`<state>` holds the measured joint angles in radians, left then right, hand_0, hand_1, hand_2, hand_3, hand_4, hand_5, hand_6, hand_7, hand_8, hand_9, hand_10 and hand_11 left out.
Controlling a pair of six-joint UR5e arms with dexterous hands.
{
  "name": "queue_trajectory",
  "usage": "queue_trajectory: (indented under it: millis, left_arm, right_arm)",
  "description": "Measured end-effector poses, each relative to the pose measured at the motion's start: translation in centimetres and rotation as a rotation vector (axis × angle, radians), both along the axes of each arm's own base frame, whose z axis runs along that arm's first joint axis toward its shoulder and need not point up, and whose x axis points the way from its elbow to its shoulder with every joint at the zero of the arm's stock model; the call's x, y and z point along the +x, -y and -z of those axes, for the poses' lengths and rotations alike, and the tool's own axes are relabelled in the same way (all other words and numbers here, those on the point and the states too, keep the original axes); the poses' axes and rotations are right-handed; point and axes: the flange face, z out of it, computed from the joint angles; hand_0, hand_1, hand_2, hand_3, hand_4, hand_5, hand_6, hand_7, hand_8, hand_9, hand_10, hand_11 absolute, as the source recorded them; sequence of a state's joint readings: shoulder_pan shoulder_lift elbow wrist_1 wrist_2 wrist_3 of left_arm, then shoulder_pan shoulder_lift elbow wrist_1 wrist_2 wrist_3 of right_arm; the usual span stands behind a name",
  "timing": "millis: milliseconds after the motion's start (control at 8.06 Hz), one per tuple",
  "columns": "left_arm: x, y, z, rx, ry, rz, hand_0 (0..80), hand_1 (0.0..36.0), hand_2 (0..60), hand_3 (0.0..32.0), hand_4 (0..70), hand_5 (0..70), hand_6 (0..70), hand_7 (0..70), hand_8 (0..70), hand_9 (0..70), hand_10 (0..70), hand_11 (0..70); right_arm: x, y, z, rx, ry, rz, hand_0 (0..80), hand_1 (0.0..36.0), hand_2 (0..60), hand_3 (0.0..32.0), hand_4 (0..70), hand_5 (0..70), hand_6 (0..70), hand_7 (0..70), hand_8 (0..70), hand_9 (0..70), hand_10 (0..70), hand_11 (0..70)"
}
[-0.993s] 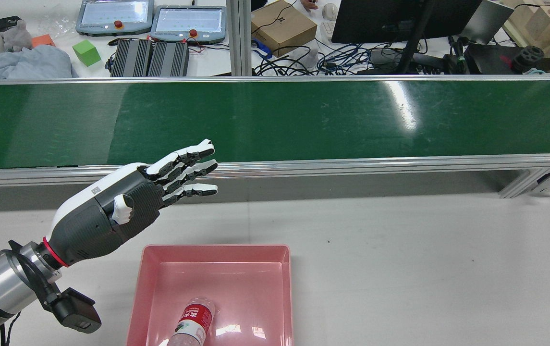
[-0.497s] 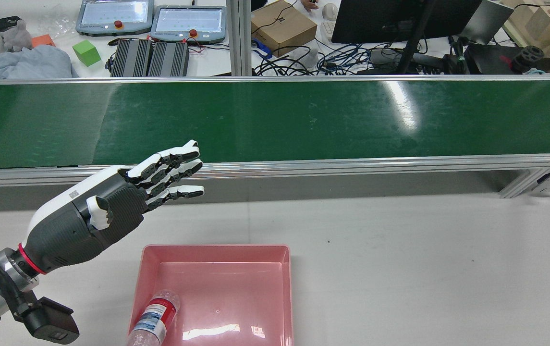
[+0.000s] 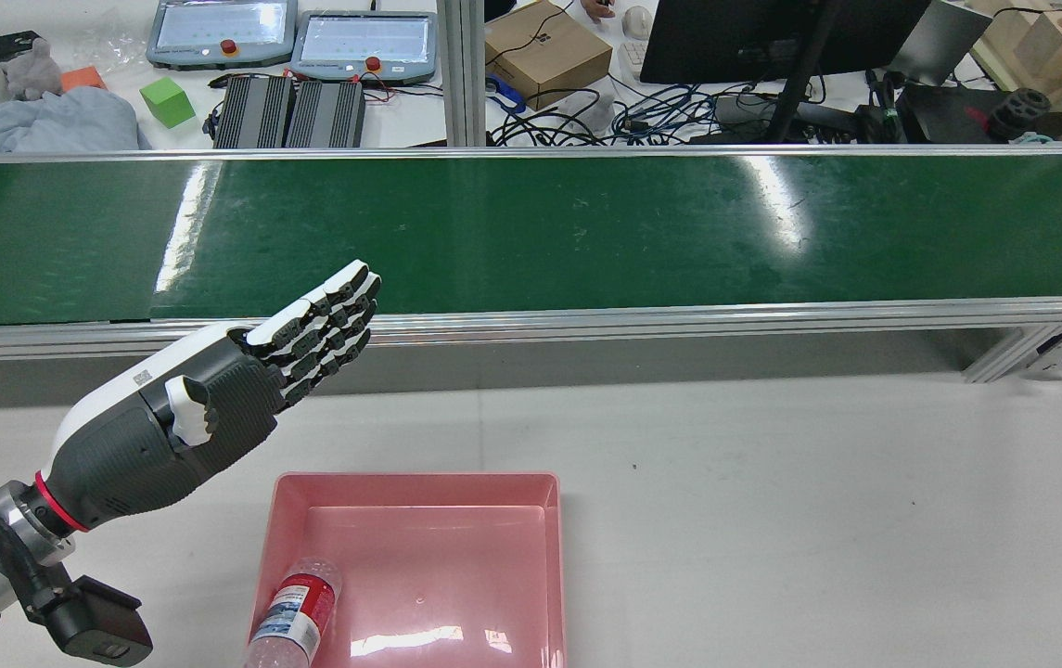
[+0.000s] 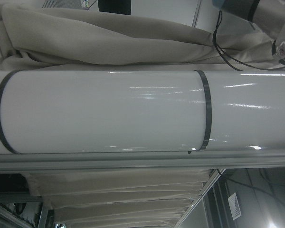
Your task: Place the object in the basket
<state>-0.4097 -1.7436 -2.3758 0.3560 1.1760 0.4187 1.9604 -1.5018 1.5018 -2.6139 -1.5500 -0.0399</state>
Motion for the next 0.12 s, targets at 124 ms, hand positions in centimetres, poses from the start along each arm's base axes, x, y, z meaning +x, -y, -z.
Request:
queue_trajectory:
  millis: [124]
  left_arm:
    - [0.06,0.0,-0.05,-0.001,0.001,0.0,7.9,0.0,0.0,0.0,0.0,4.1,0.0,0.0,0.0,0.4,2.0,2.4]
  right_arm:
    - [0.0,0.0,0.0,0.0,0.0,0.0,0.0,0.0,0.0,0.0,0.0,0.0,0.0,0.0,0.0,0.0,0.0,0.0]
